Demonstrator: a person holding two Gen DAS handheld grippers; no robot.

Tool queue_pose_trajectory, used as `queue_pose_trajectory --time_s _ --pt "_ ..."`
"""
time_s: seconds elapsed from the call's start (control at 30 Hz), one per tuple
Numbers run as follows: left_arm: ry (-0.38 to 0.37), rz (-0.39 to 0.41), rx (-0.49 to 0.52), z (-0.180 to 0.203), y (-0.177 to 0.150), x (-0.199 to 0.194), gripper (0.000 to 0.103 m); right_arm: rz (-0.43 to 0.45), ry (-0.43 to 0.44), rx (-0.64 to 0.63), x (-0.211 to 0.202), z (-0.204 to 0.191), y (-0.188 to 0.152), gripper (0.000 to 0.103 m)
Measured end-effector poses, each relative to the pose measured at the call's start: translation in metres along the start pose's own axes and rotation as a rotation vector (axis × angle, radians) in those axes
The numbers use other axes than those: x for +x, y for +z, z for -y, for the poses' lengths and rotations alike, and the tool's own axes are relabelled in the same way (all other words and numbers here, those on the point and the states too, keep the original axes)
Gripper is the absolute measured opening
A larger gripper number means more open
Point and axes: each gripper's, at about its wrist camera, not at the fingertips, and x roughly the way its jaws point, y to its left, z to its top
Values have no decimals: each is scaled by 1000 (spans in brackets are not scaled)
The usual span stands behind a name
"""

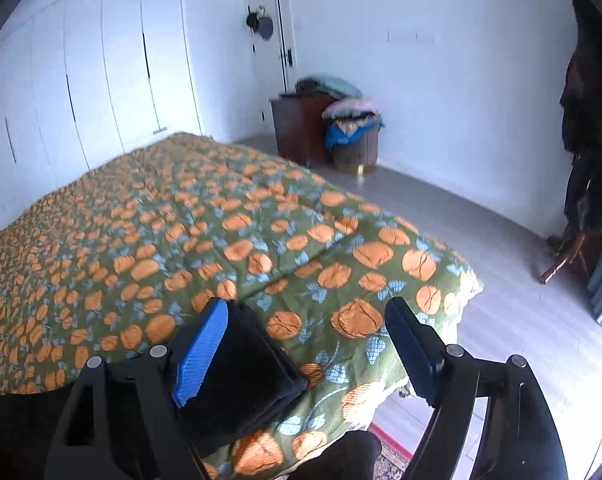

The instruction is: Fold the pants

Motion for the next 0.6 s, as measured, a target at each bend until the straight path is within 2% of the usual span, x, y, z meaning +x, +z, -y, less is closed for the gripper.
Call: queue_pose_trajectory --time_s 0.13,0.17,0.27,0.37,0.43,0.53,0.6 --pt "-10 195 67 15 14 -36 84 34 85 -74 -30 -34 -2 82" --pt "-17 240 84 19 18 -42 86 39 106 -103 -37 -46 -4 86" --pt "-25 328 127 35 30 -51 92 32 181 -203 -52 -91 -14 89" --pt "-26 379 161 46 41 -50 93 0 288 -336 -65 -149 -36 89" --pt "-31 384 169 52 47 -49 93 -20 360 -396 -76 -179 -55 89" --pt "-75 395 174 56 42 -54 93 -72 496 -471 -96 -224 -81 89" --pt "-74 410 181 59 35 -56 95 -113 553 -515 -106 -251 -93 97"
